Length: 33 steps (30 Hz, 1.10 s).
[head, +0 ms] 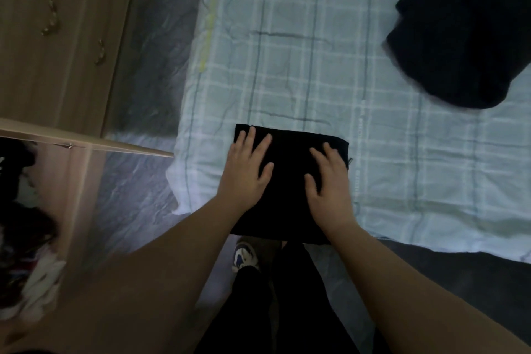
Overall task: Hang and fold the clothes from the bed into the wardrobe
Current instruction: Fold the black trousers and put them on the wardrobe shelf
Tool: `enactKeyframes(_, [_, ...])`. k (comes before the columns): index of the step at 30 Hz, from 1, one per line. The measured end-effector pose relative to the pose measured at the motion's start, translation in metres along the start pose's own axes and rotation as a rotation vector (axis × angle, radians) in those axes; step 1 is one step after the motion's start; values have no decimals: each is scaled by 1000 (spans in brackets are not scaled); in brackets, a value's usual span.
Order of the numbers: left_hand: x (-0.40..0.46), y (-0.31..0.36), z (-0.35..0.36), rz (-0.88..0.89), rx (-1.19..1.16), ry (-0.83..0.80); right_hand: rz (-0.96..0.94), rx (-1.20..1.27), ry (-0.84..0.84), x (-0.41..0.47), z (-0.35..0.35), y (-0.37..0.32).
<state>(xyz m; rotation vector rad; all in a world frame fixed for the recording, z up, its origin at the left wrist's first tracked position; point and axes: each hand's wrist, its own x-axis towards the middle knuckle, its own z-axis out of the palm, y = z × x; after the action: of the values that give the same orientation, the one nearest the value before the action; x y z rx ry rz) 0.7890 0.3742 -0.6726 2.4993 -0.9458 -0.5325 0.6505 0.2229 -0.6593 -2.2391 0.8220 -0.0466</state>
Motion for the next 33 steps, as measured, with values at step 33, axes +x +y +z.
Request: enactKeyframes(33, [-84, 52, -212, -701, -1483, -28, 376, 851, -342, 12, -147, -150])
